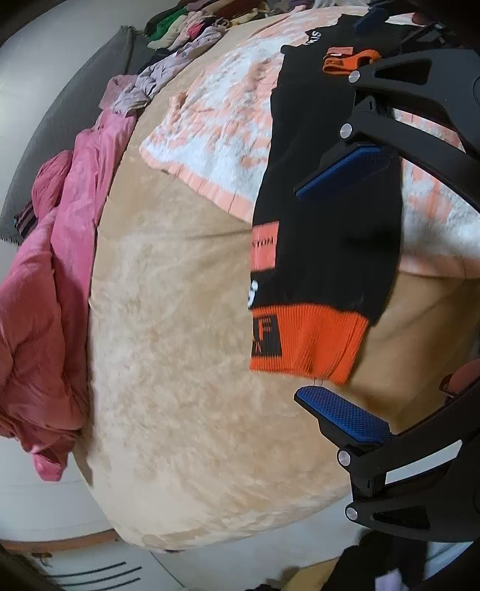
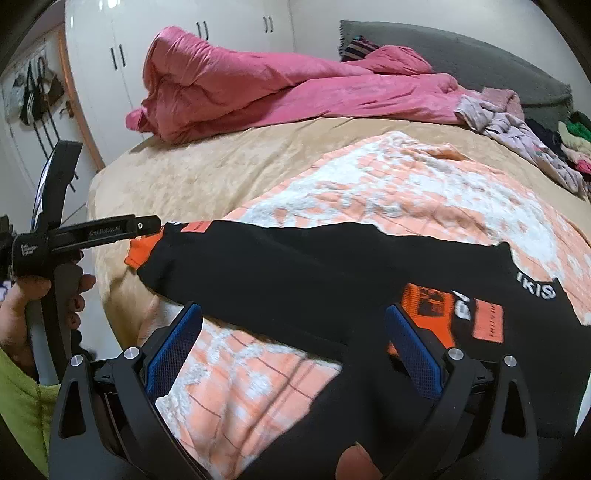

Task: Fold small clothes
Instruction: 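Grasp the orange cuff of the other sleeve with the left tool, then carry the sleeve across the shirt body toward the right tool with the left tool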

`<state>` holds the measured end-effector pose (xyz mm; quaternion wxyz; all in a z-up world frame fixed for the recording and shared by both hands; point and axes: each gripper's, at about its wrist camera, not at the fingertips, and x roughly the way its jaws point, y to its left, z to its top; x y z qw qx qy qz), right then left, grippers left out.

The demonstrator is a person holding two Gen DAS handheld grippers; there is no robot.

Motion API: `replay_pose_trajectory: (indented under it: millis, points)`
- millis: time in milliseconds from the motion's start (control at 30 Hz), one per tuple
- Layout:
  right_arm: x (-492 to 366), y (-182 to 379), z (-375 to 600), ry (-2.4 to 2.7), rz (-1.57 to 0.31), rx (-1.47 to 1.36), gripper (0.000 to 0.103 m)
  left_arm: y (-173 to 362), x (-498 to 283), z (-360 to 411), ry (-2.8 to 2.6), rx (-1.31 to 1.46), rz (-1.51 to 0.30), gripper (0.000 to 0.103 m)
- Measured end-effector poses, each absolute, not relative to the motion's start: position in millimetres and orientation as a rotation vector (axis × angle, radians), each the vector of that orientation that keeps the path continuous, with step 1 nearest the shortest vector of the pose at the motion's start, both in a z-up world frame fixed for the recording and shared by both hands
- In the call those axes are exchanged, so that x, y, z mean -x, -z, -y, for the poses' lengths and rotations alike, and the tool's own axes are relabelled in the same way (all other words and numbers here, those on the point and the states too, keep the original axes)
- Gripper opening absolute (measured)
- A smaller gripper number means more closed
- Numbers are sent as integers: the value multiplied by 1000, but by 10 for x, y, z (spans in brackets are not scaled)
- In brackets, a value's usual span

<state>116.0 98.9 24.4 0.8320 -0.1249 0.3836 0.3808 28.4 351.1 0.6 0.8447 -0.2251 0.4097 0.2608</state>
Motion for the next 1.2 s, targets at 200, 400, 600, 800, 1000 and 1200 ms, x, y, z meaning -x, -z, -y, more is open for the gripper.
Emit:
replay_pose_trajectory:
  millis: [200,400,600,800,1000,1200]
  points:
    - [-1160,-124,-1240,-829,-826,315,99,117,-258,-3645,-578,495,-887,93]
    - [-1229,-41,-1307,-828,-842,294,99,321,-275,-3738,-596,535,-889,85]
    - [-1345,39,-1111,-787,-875,233,99,521,-432,-3624,-620,481,-928,70]
    - [-1437,6,-778,-734,-881,153,99,469,-515,-3450,-650,352,-910,25]
    - [-1491,-104,-388,-687,-869,77,99,323,-498,-3319,-545,383,-851,10]
    - [-1490,-191,61,-639,-854,5,99,-91,-393,-3155,-407,479,-733,10]
